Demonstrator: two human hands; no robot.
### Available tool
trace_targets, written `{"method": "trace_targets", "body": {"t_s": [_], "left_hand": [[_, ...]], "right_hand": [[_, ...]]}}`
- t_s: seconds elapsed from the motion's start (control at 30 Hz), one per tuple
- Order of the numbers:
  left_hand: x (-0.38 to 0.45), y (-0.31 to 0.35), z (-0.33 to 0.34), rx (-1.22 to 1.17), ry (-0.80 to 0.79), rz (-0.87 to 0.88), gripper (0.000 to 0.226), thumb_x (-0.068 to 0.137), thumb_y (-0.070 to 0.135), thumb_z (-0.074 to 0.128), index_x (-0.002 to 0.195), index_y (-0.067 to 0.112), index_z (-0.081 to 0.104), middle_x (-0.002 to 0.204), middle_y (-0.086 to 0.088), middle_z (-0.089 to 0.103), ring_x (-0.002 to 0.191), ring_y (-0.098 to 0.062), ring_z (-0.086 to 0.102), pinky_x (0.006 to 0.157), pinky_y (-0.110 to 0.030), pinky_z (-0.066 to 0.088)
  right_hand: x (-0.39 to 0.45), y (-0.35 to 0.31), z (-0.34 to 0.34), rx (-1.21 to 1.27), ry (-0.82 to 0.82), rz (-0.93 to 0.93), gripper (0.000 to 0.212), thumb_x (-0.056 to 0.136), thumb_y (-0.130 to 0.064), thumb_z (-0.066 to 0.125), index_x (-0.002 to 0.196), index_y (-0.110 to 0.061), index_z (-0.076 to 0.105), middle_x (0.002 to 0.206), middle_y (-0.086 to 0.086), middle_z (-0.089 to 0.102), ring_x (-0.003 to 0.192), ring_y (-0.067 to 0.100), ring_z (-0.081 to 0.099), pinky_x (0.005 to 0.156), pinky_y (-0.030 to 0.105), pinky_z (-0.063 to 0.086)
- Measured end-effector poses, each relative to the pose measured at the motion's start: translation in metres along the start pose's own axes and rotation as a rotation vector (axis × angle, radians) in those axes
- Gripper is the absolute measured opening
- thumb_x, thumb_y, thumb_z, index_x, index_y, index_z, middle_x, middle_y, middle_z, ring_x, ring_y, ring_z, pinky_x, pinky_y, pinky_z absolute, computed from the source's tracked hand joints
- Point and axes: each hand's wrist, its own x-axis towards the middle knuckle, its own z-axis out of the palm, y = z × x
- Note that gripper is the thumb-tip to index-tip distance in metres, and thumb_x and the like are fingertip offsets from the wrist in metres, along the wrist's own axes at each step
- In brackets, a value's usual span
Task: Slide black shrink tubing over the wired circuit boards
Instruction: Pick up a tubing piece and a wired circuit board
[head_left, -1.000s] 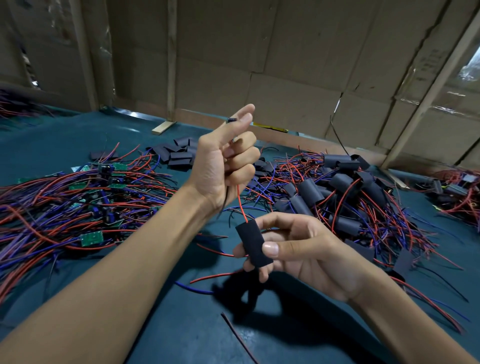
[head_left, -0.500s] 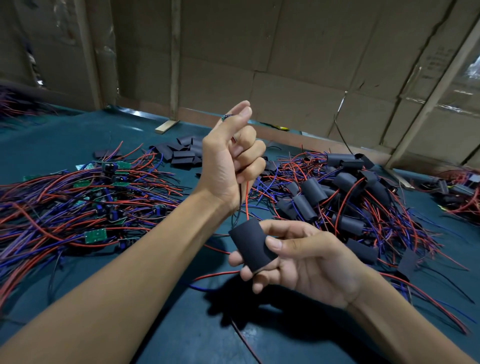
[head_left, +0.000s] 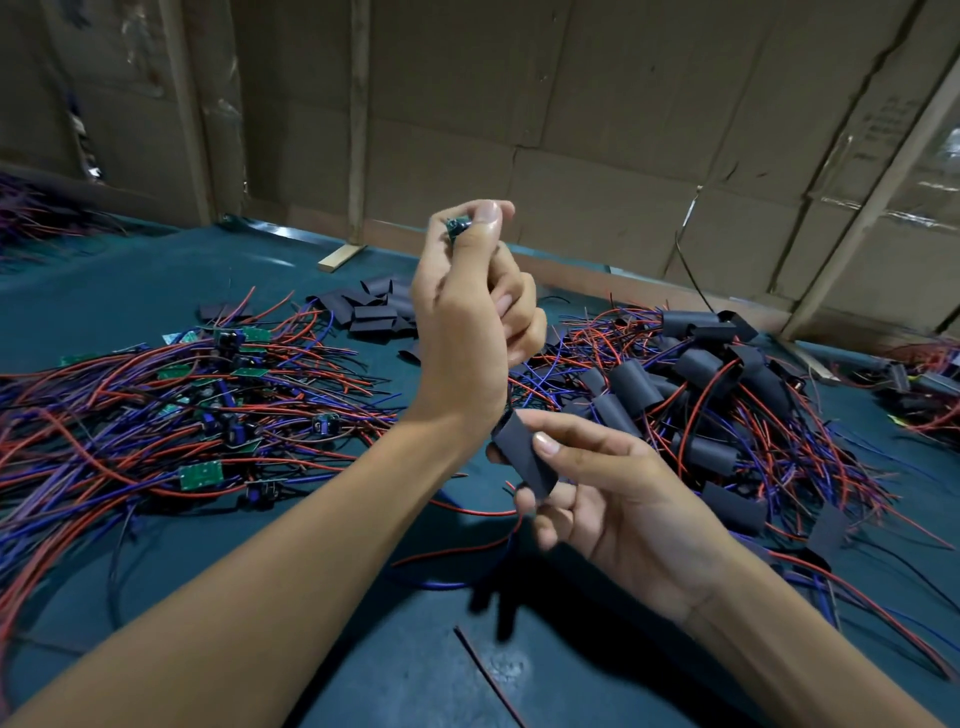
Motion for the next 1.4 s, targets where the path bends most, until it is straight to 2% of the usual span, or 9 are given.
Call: {"method": "trace_targets", "body": {"t_s": [0.23, 0.43, 0.57, 0.67, 0.9, 0.97, 1.07, 1.27, 1.4], "left_hand": [[0.003, -0.011, 0.004, -0.039, 0.024, -0.178, 0.021, 0.107, 0.025, 0.040, 0.097, 0.010, 0.049, 0.057, 0.000, 0.035, 0.046, -0.014, 0.035, 0.048, -0.027, 0.036], [0.002, -0.014, -0.001, -0.050, -0.010, -0.342, 0.028, 0.107, 0.035, 0.036, 0.098, 0.013, 0.051, 0.062, 0.000, 0.038, 0.055, -0.015, 0.042, 0.056, -0.030, 0.039], [0.000, -0.014, -0.002, -0.031, -0.075, -0.425, 0.029, 0.105, 0.028, 0.034, 0.103, 0.011, 0.057, 0.067, -0.001, 0.048, 0.062, -0.016, 0.052, 0.062, -0.030, 0.045], [-0.001, -0.015, -0.003, 0.032, -0.177, -0.474, 0.033, 0.106, 0.026, 0.032, 0.114, 0.008, 0.058, 0.081, -0.010, 0.066, 0.084, -0.026, 0.067, 0.076, -0.037, 0.052], [-0.016, -0.031, -0.001, 0.354, -0.458, -0.543, 0.046, 0.101, 0.039, 0.035, 0.125, 0.015, 0.067, 0.124, -0.005, 0.070, 0.121, -0.020, 0.063, 0.108, -0.044, 0.042], [-0.016, -0.034, -0.002, 0.409, -0.452, -0.488, 0.041, 0.099, 0.030, 0.039, 0.123, 0.017, 0.070, 0.124, -0.005, 0.071, 0.119, -0.025, 0.062, 0.102, -0.047, 0.046], [-0.014, -0.033, -0.006, 0.403, -0.452, -0.455, 0.040, 0.099, 0.011, 0.037, 0.122, 0.013, 0.070, 0.125, -0.008, 0.070, 0.106, -0.016, 0.062, 0.085, -0.028, 0.047], [-0.010, -0.030, -0.009, 0.268, -0.479, -0.511, 0.052, 0.094, -0.003, 0.028, 0.136, 0.006, 0.058, 0.127, -0.010, 0.069, 0.104, -0.011, 0.063, 0.077, -0.023, 0.051], [-0.010, -0.028, -0.009, 0.214, -0.494, -0.572, 0.062, 0.095, -0.005, 0.025, 0.153, 0.015, 0.036, 0.135, -0.016, 0.064, 0.110, -0.021, 0.061, 0.081, -0.027, 0.049]], "right_hand": [[0.001, -0.004, -0.003, -0.034, 0.111, -0.078, 0.046, 0.066, 0.010, 0.075, 0.112, 0.005, 0.072, 0.110, 0.025, 0.072, 0.070, 0.020, 0.068, 0.058, 0.027, 0.057], [0.000, -0.008, -0.009, -0.507, 0.250, -0.206, 0.042, 0.072, 0.000, 0.083, 0.110, -0.014, 0.075, 0.098, 0.009, 0.078, 0.061, 0.017, 0.066, 0.063, 0.025, 0.056], [0.001, -0.007, -0.023, -0.940, 0.364, -0.373, 0.039, 0.086, -0.024, 0.082, 0.123, -0.026, 0.070, 0.102, -0.015, 0.075, 0.086, 0.000, 0.067, 0.080, 0.026, 0.056], [0.002, -0.008, -0.029, -1.114, 0.434, -0.533, 0.047, 0.087, -0.029, 0.081, 0.130, -0.025, 0.065, 0.116, -0.027, 0.068, 0.110, -0.011, 0.062, 0.096, 0.011, 0.045], [0.002, -0.010, -0.034, -1.002, 0.551, -0.688, 0.041, 0.085, -0.035, 0.079, 0.118, -0.035, 0.053, 0.110, -0.032, 0.067, 0.103, -0.007, 0.066, 0.086, 0.009, 0.048], [0.001, -0.012, -0.034, -0.959, 0.560, -0.709, 0.040, 0.086, -0.034, 0.077, 0.116, -0.038, 0.050, 0.102, -0.028, 0.071, 0.093, -0.004, 0.070, 0.078, 0.012, 0.051], [0.002, -0.015, -0.037, -0.955, 0.541, -0.746, 0.039, 0.090, -0.028, 0.075, 0.115, -0.036, 0.047, 0.095, -0.019, 0.074, 0.080, 0.001, 0.070, 0.070, 0.017, 0.053], [0.002, -0.019, -0.041, -1.085, 0.439, -0.825, 0.041, 0.093, -0.014, 0.073, 0.119, -0.020, 0.041, 0.113, -0.018, 0.069, 0.099, -0.005, 0.068, 0.082, 0.006, 0.045], [0.002, -0.022, -0.045, -1.173, 0.369, -0.840, 0.042, 0.096, -0.012, 0.066, 0.117, -0.025, 0.033, 0.109, -0.024, 0.065, 0.092, 0.001, 0.068, 0.078, 0.007, 0.045]]}}
